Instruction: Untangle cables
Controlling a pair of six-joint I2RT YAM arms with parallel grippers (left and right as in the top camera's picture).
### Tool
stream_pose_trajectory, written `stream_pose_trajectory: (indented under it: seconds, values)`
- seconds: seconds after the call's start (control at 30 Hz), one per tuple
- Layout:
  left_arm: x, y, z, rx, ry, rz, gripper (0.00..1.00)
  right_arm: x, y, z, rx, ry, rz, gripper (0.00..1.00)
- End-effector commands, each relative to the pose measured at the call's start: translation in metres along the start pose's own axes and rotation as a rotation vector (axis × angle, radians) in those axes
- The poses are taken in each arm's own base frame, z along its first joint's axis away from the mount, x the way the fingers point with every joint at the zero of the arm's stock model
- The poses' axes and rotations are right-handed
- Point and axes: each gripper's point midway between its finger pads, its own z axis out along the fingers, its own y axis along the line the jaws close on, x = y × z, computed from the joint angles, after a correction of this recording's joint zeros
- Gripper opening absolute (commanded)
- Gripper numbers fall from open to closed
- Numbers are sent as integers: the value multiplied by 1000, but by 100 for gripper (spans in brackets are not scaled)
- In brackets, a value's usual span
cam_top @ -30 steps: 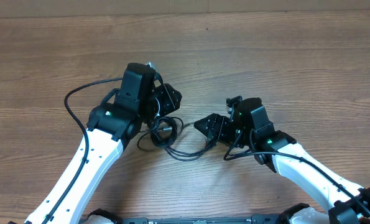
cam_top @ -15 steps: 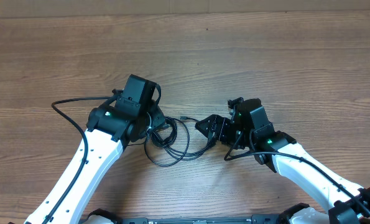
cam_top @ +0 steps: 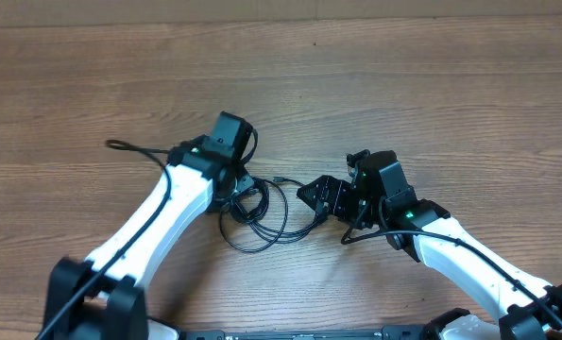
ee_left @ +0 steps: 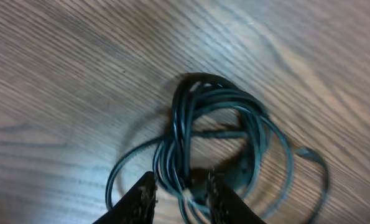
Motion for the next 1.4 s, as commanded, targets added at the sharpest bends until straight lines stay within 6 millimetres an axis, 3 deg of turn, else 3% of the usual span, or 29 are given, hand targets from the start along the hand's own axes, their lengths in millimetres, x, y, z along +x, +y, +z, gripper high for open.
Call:
stream_pose_trajectory:
  seconds: [0.0,0.1,0.33,0.6,0.83,1.1,1.17,1.2,1.37]
  values:
    - [3,9,24,-77,19,-11,37,1,-4,1,16,2,-5,91]
    - [4,9,35,-95,31,-8,40,2,-4,1,17,3,-4,91]
    - [3,5,51,-101,34,-7,33,2,-4,1,17,2,-5,91]
    - [0,1,61,-99,21,-8,32,2,-4,1,17,3,-4,91]
    - [-4,7,61,-125,-10,-5,21,2,-4,1,17,3,-4,91]
    - [0,13,70,-128,-11,-5,20,2,-4,1,18,5,-2,92]
    - [-1,12,71,-120,-16,-6,13,3,-4,1,15,9,-2,92]
    - [-1,11,72,-116,-19,-7,4,4,-2,1,6,18,-2,92]
    - [-1,6,70,-94,-9,-8,4,14,6,1,-38,71,-4,89]
